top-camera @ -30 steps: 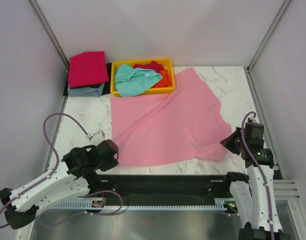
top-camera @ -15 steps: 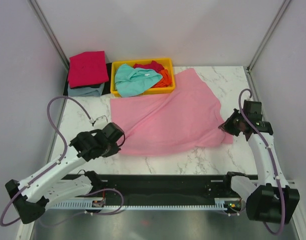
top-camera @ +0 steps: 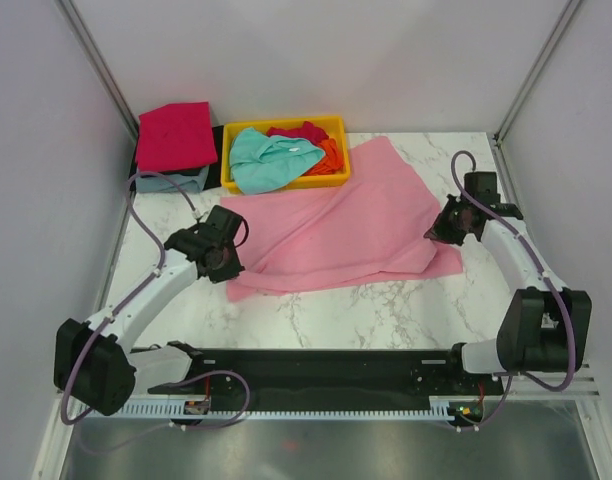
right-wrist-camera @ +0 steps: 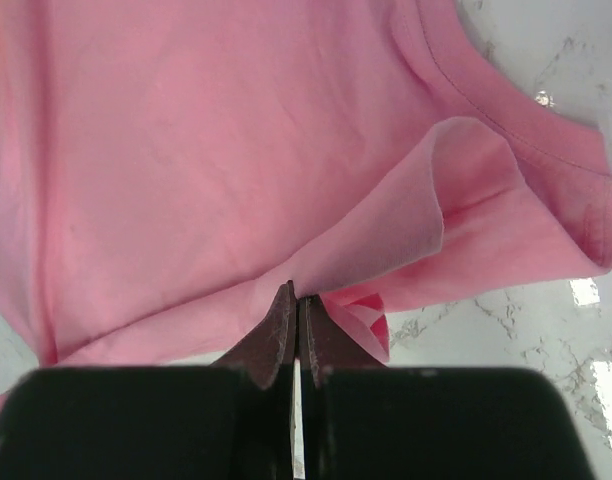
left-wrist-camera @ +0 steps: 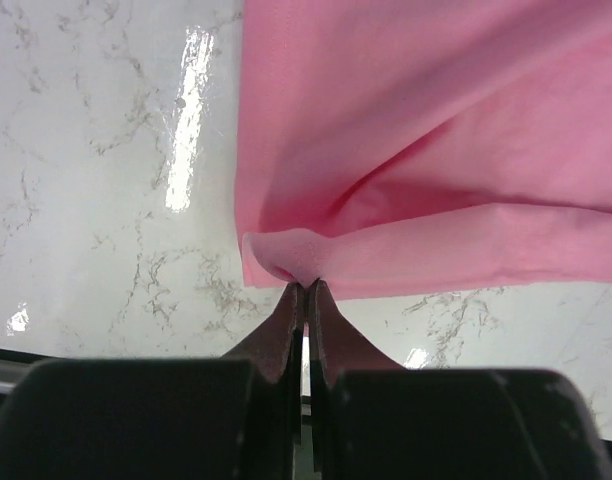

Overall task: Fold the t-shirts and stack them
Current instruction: Fold the tshirt

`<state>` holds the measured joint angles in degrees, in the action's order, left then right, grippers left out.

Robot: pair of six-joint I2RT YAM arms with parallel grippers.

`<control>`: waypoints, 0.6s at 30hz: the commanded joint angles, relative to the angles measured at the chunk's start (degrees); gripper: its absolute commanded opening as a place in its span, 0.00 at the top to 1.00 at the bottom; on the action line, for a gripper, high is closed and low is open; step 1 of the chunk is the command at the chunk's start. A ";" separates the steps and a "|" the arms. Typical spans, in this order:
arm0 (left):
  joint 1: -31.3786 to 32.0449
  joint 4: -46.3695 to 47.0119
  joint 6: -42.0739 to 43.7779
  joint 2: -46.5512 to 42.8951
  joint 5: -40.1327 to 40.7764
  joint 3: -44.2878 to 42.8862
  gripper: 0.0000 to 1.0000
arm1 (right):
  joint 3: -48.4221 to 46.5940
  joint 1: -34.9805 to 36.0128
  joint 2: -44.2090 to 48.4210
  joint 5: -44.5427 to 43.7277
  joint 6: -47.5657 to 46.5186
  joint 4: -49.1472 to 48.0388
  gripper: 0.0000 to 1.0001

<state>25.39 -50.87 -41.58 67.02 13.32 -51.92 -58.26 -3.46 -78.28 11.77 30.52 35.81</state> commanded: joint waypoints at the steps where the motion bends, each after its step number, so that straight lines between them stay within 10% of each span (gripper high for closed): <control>1: -1.91 4.20 5.02 2.58 -1.28 -2.13 0.98 | -4.13 1.52 -3.27 -2.01 -0.99 -3.20 1.00; 18: -7.28 8.33 10.91 14.36 -2.60 -4.50 0.97 | -15.74 3.11 -18.04 -8.08 -1.87 -3.47 0.96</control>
<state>18.65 -44.86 -33.93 79.79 11.75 -54.06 -71.77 -0.49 -94.37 5.58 29.71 33.28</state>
